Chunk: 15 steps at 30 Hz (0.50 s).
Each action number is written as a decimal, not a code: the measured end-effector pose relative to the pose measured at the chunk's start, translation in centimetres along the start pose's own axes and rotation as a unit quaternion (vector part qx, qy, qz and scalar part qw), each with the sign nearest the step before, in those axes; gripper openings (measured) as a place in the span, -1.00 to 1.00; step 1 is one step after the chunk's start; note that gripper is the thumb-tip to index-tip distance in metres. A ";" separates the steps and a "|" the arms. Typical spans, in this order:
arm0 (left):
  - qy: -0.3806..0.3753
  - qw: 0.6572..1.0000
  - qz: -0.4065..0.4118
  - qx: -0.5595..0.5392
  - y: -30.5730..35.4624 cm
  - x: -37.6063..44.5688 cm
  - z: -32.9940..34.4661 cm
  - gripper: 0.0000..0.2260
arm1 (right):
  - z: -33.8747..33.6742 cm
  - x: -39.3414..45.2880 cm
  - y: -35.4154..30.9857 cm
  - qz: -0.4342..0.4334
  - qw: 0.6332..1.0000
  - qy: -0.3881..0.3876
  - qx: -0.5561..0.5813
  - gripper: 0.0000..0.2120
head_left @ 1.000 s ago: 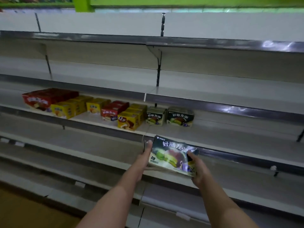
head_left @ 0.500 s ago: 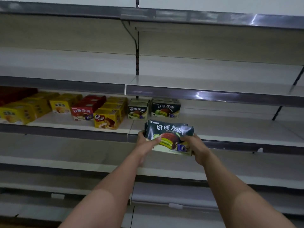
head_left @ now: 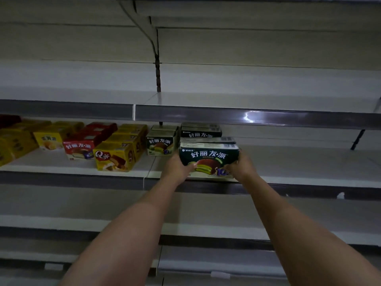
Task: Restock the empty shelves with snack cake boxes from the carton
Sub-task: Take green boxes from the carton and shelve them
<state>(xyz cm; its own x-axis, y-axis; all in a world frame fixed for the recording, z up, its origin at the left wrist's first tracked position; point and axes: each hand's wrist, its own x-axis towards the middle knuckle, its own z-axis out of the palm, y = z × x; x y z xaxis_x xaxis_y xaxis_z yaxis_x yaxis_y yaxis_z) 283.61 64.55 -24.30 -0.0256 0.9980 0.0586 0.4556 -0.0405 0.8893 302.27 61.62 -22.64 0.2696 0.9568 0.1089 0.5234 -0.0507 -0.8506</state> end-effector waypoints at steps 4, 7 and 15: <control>0.011 1.000 0.005 0.006 -0.3 2.2 0.9 -0.48 | 0.4 2.3 0.7 -0.022 0.998 0.009 -0.058 -0.51; 0.020 0.999 0.013 0.024 -0.8 4.1 1.5 -0.44 | 1.0 4.5 1.2 -0.028 0.996 0.016 -0.085 -0.53; 0.026 1.000 0.003 0.016 -3.1 9.9 2.6 -0.37 | 4.7 9.6 2.4 -0.002 0.996 0.027 -0.083 -0.56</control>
<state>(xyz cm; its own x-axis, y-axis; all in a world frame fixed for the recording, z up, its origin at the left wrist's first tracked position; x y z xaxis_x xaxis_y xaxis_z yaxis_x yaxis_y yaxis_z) 284.30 74.67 -27.67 -0.0688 0.9938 0.0875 0.4845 -0.0434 0.8737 302.34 72.01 -26.06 0.3078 0.9405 0.1438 0.6504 -0.0977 -0.7533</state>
